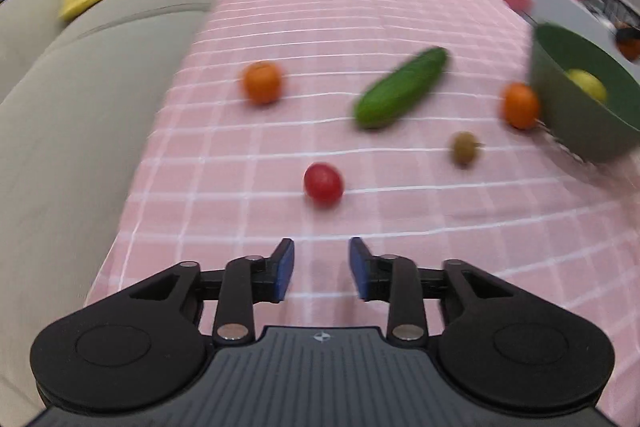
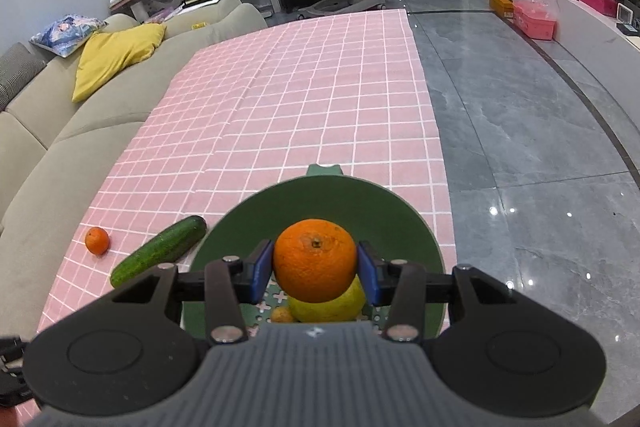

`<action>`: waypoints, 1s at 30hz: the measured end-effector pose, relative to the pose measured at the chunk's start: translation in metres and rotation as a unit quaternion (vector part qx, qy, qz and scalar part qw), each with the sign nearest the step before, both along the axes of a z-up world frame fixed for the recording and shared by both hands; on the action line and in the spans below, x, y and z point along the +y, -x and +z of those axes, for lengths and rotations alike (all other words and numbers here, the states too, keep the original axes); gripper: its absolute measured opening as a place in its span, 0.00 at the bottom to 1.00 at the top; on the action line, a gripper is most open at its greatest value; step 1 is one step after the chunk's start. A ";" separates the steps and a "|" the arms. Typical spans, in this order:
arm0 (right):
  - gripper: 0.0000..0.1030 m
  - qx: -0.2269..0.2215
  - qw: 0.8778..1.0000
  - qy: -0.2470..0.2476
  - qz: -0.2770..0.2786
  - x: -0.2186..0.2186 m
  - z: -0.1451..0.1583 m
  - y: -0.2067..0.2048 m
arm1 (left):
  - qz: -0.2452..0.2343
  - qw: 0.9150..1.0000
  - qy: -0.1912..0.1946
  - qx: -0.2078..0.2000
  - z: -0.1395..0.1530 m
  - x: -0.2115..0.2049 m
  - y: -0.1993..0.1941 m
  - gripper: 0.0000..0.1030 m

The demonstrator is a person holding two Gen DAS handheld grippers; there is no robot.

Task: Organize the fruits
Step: 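Carry the orange and tomato over the green colander, then open the right tool over the colander while the left tool releases the tomato there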

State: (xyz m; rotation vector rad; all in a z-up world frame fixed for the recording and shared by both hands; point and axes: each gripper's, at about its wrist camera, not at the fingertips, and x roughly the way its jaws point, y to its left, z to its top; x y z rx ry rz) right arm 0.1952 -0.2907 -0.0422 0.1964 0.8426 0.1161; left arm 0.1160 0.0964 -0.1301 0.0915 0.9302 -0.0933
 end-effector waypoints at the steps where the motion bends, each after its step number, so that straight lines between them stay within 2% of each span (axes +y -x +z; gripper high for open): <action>1: 0.41 -0.002 1.000 -0.001 -0.001 0.001 0.001 0.001 | 0.004 1.000 0.000 -0.013 -0.003 0.000 0.000 0.47; 5: 0.41 -0.005 1.000 -0.003 -0.001 0.006 0.004 0.004 | -0.003 0.997 -0.036 -0.075 -0.015 -0.004 -0.023 0.63; 7: 0.41 -0.005 1.000 -0.002 0.003 0.009 0.004 0.005 | 0.029 0.996 -0.051 -0.074 -0.021 -0.002 -0.040 0.63; 10: 0.41 -0.004 1.000 0.001 0.008 0.011 0.003 0.008 | 0.058 0.994 -0.040 -0.080 -0.026 0.005 -0.048 0.64; 16: 0.41 0.003 1.000 -0.001 0.005 0.009 -0.001 0.006 | 0.064 0.993 -0.030 -0.097 -0.031 0.016 -0.047 0.63; 19: 0.41 0.001 1.000 -0.002 0.010 0.011 0.000 0.005 | 0.074 0.993 -0.010 -0.093 -0.031 0.022 -0.053 0.58; 21: 0.41 0.000 1.000 -0.003 0.013 0.012 0.000 0.005 | 0.067 0.993 -0.005 -0.095 -0.031 0.023 -0.056 0.49; 22: 0.41 0.000 1.000 -0.004 0.013 0.012 0.000 0.005 | 0.061 0.994 0.003 -0.095 -0.031 0.025 -0.057 0.38; 23: 0.41 0.001 1.000 -0.004 0.013 0.012 0.000 0.006 | 0.060 0.994 0.012 -0.093 -0.031 0.027 -0.059 0.32; 30: 0.41 0.004 1.000 -0.004 0.012 0.009 -0.001 0.005 | 0.067 0.993 0.042 -0.084 -0.027 0.031 -0.054 0.30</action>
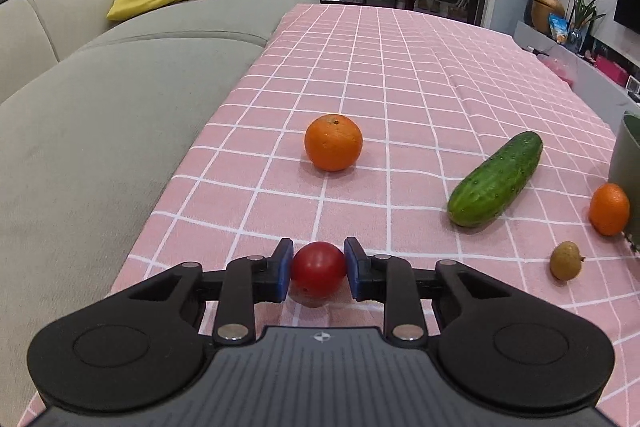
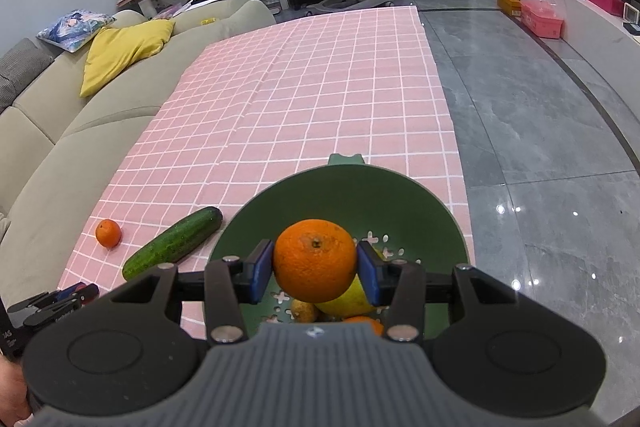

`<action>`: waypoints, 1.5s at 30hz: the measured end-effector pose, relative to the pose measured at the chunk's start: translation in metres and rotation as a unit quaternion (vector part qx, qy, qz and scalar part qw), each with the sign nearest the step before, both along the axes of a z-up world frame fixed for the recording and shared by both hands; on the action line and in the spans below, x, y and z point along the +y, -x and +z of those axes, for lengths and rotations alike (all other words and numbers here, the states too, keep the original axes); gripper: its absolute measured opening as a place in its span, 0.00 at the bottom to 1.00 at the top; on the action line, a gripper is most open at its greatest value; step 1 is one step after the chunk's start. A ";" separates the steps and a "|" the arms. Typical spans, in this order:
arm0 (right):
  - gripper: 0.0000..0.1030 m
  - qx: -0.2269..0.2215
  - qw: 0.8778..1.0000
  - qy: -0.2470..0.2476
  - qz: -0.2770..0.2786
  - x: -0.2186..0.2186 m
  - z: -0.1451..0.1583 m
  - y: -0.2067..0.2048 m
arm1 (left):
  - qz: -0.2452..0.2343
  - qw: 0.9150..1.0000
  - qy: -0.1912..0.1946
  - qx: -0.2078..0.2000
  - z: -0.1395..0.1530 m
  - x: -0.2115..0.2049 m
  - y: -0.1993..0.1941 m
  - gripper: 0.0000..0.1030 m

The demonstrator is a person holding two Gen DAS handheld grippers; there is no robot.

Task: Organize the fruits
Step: 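Open the right tool over the colander while the left tool releases the tomato there, then move the right tool to a brown longan while the left tool approaches an orange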

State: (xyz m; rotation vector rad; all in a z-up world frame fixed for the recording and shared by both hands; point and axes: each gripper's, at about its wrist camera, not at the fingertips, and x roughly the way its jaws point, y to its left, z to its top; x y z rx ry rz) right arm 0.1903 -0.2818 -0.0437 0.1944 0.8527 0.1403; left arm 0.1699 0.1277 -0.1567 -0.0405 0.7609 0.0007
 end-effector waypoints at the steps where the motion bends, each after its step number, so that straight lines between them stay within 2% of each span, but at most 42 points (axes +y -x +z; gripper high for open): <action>1: 0.41 -0.001 1.000 0.000 -0.001 0.000 0.001 0.000 | 0.000 1.000 0.005 0.000 0.002 -0.001 0.002 0.30; 5: 0.41 -0.003 1.000 -0.001 -0.002 0.000 0.002 0.000 | -0.018 1.000 0.016 -0.013 0.016 -0.014 0.008 0.30; 10: 0.41 -0.004 1.000 0.007 -0.007 -0.002 0.001 -0.001 | -0.096 0.994 0.023 -0.050 0.052 -0.063 0.005 0.30; 15: 0.41 0.004 1.000 0.007 -0.019 -0.010 -0.007 -0.011 | -0.203 0.975 0.016 -0.088 0.088 -0.138 -0.012 0.30; 20: 0.42 0.012 1.000 -0.001 -0.023 -0.012 -0.013 -0.018 | -0.281 0.956 0.001 -0.082 0.100 -0.207 -0.031 0.31; 21: 0.44 0.010 1.000 0.002 -0.024 -0.012 -0.012 -0.018 | -0.290 0.954 -0.001 -0.077 0.099 -0.215 -0.034 0.34; 22: 0.50 0.005 1.000 0.003 -0.025 -0.011 -0.010 -0.017 | -0.296 0.952 -0.011 -0.080 0.097 -0.223 -0.036 0.44; 23: 0.51 -0.003 1.000 0.003 -0.026 -0.011 -0.007 -0.016 | -0.297 0.951 -0.024 -0.081 0.096 -0.230 -0.036 0.64; 24: 0.51 -0.008 1.000 0.002 -0.027 -0.013 -0.005 -0.015 | -0.295 0.951 -0.034 -0.085 0.095 -0.235 -0.036 0.72; 26: 0.51 -0.011 0.999 -0.003 -0.031 -0.017 -0.002 -0.014 | -0.297 0.949 -0.034 -0.096 0.094 -0.239 -0.035 0.74; 30: 0.51 -0.013 0.999 -0.008 -0.038 -0.023 -0.001 -0.014 | -0.292 0.951 -0.028 -0.094 0.092 -0.237 -0.035 0.74; 35: 0.51 -0.021 0.999 -0.015 -0.040 -0.021 0.004 -0.012 | -0.261 0.961 -0.020 -0.093 0.101 -0.209 -0.032 0.74; 41: 0.51 -0.038 0.999 -0.016 -0.016 -0.002 0.009 -0.008 | -0.200 0.976 -0.028 -0.083 0.109 -0.143 -0.026 0.74; 45: 0.51 -0.044 0.999 -0.010 0.015 0.023 0.009 -0.003 | -0.145 0.987 -0.013 -0.064 0.113 -0.090 -0.021 0.75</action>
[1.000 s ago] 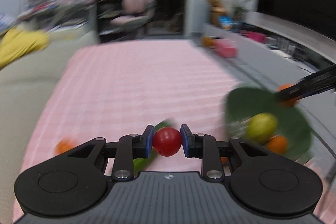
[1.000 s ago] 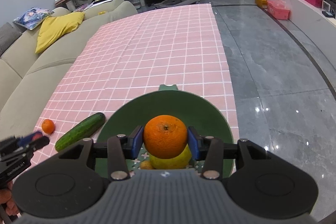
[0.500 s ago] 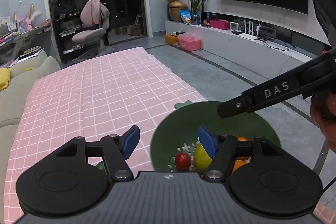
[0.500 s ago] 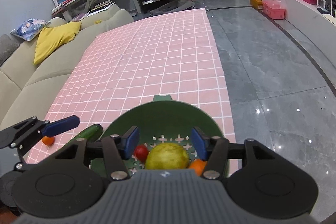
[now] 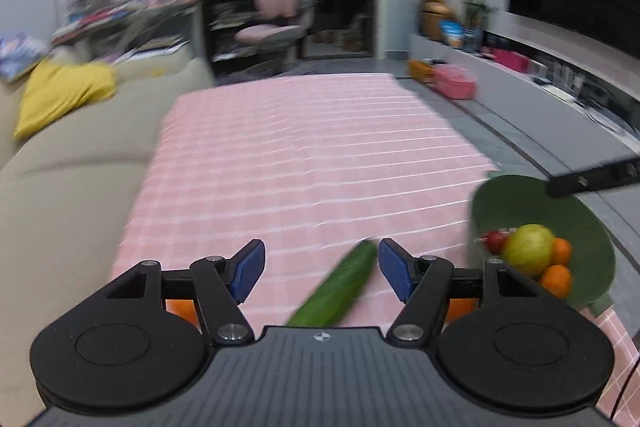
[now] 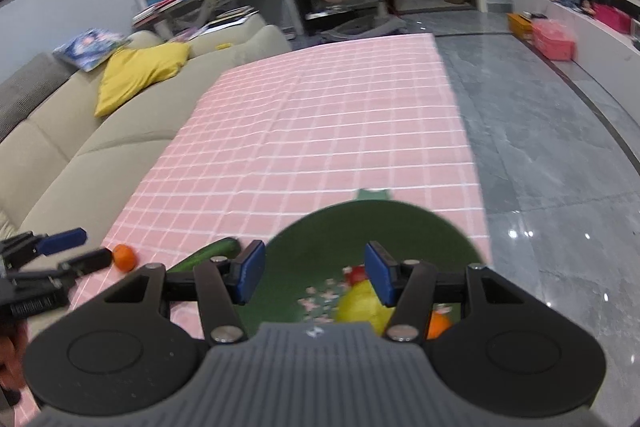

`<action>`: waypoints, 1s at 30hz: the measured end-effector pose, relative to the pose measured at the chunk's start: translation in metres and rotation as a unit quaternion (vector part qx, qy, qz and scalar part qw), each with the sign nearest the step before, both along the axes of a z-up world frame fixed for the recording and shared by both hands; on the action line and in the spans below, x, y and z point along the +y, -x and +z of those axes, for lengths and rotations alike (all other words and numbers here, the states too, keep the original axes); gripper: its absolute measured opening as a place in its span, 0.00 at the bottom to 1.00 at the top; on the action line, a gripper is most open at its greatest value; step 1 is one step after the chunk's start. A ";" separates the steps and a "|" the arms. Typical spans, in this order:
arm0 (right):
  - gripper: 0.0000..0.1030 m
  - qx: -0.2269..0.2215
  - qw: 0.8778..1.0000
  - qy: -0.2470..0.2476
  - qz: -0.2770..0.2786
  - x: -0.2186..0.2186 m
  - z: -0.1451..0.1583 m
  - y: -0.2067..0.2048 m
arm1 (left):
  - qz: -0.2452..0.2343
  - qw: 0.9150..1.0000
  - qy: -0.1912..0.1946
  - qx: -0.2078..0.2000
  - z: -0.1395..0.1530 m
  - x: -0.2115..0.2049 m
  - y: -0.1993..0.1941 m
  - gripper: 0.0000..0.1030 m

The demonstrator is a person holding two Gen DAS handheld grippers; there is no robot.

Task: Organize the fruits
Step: 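Move the right tool to a brown longan while the left tool approaches an orange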

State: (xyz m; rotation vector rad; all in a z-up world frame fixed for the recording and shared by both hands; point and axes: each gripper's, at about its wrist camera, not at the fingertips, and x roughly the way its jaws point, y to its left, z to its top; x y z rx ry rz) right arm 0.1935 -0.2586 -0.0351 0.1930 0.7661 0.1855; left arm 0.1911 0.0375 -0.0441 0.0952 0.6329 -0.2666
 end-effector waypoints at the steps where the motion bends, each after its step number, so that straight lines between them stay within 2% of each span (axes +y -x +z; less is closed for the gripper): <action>1: 0.51 -0.001 1.000 0.002 0.006 0.006 0.000 0.002 | 0.011 1.000 0.002 0.001 0.002 0.010 0.003 0.77; 10: 0.50 -0.031 0.996 0.011 0.078 0.071 -0.003 0.026 | 0.060 0.998 0.014 0.002 -0.002 0.073 0.029 0.79; 13: 0.50 -0.029 0.996 0.014 0.088 0.091 -0.011 0.034 | 0.065 0.998 0.021 0.013 -0.010 0.082 0.031 0.79; 18: 0.50 -0.010 0.995 0.039 0.096 0.121 -0.037 0.054 | 0.067 0.997 0.004 0.034 -0.023 0.084 0.031 0.79; 24: 0.44 0.019 0.994 0.057 0.087 0.149 -0.070 0.072 | 0.055 0.997 -0.011 0.051 -0.038 0.088 0.005 0.79; 30: 0.43 0.030 0.997 0.044 0.059 0.166 -0.087 0.066 | 0.050 0.998 0.016 0.046 -0.045 0.097 -0.024 0.79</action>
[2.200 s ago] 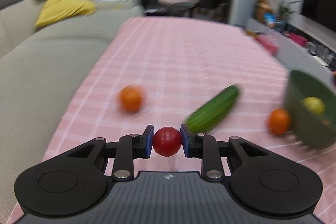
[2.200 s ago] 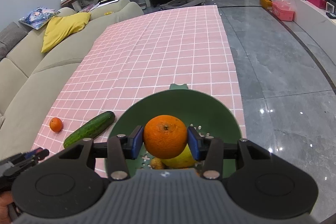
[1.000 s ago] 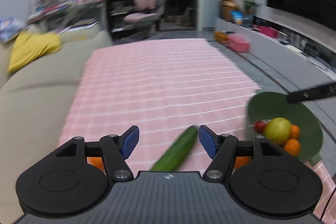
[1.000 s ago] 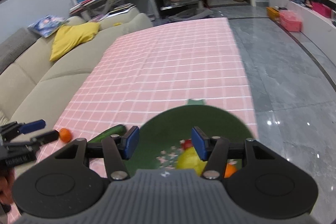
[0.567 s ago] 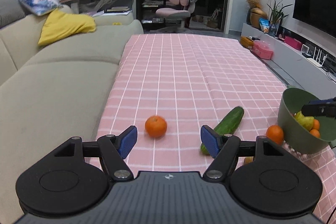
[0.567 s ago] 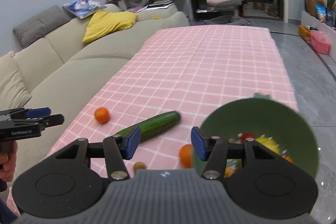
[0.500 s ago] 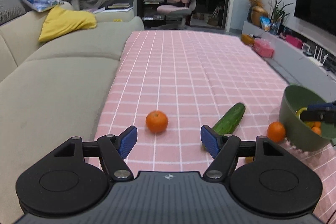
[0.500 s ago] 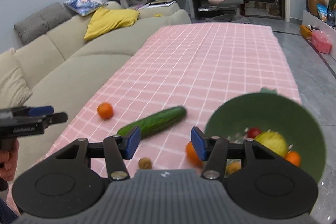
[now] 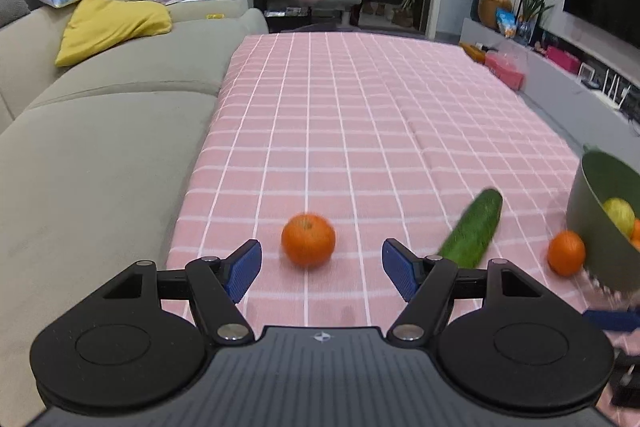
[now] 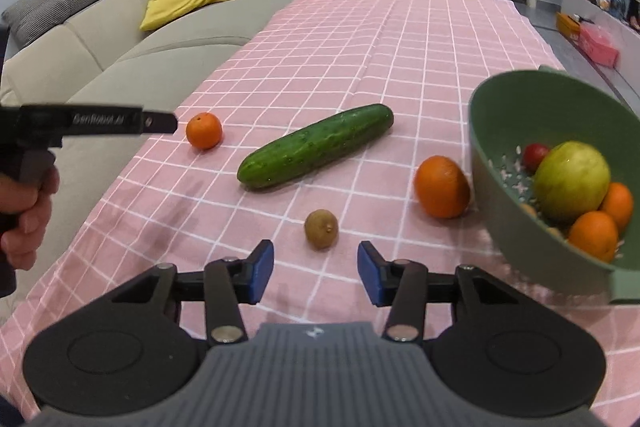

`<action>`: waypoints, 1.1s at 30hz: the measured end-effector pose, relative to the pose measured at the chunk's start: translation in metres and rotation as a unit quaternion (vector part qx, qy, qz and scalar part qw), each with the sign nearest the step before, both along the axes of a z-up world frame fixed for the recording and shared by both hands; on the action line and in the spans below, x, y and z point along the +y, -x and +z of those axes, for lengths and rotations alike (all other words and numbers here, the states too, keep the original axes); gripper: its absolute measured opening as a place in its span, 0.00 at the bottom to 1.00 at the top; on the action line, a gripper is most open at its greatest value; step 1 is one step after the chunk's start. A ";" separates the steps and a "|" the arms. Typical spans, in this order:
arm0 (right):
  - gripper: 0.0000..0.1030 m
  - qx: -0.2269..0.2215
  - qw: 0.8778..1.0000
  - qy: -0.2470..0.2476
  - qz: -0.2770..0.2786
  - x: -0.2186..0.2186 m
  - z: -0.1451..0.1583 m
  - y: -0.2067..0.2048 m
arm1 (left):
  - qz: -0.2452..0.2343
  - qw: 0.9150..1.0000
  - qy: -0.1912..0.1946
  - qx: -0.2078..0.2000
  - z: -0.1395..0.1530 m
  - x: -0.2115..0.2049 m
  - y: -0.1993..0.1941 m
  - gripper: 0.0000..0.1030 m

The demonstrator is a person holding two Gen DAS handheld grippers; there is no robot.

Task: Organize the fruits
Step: 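Move the right tool to a brown longan while the left tool approaches an orange, then grasp the longan with the right tool while the left tool grasps the orange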

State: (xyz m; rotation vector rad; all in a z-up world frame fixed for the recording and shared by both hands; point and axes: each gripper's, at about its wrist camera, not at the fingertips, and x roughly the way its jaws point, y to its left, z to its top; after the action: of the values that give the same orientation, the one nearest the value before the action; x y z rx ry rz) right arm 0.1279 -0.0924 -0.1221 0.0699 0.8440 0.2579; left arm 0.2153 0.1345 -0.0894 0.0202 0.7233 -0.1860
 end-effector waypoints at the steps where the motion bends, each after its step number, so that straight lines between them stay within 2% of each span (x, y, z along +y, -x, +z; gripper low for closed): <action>1: 0.43 0.000 1.000 0.003 -0.007 0.003 -0.002 -0.002 | -0.001 1.000 0.002 -0.001 -0.001 0.001 -0.005 0.79; 7: 0.43 0.004 0.999 -0.011 -0.043 0.013 -0.006 -0.023 | 0.014 1.000 0.013 -0.002 -0.012 0.007 -0.028 0.79; 13: 0.43 0.006 0.999 0.018 -0.041 0.023 -0.019 -0.032 | 0.023 0.999 0.028 0.007 -0.025 0.014 -0.041 0.79; 16: 0.43 0.010 0.999 0.017 -0.046 0.021 -0.025 -0.034 | 0.024 0.999 0.029 0.010 -0.031 0.015 -0.044 0.79; 21: 0.36 0.007 0.999 0.017 -0.043 0.019 -0.030 -0.039 | 0.008 1.000 0.021 0.014 -0.039 0.007 -0.047 0.79; 24: 0.29 0.007 0.999 0.018 -0.041 0.019 -0.031 -0.041 | 0.006 1.000 0.015 0.018 -0.042 0.003 -0.050 0.74; 25: 0.26 0.007 0.999 0.019 -0.041 0.019 -0.032 -0.041 | 0.006 1.000 0.017 0.023 -0.044 0.004 -0.052 0.68; 27: 0.23 0.010 0.999 0.019 -0.040 0.018 -0.033 -0.041 | 0.006 0.999 0.015 0.030 -0.047 0.004 -0.052 0.63; 30: 0.23 0.008 0.999 0.020 -0.037 0.018 -0.034 -0.042 | 0.003 0.999 0.013 0.033 -0.049 0.004 -0.049 0.61; 33: 0.21 0.006 0.999 0.024 -0.033 0.020 -0.034 -0.042 | 0.006 0.999 0.020 0.039 -0.049 0.007 -0.050 0.50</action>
State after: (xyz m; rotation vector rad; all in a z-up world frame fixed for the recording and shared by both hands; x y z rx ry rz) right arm 0.1702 -0.0726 -0.1562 0.0532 0.8575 0.1754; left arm 0.2654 0.1413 -0.1382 -0.0301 0.7978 -0.1908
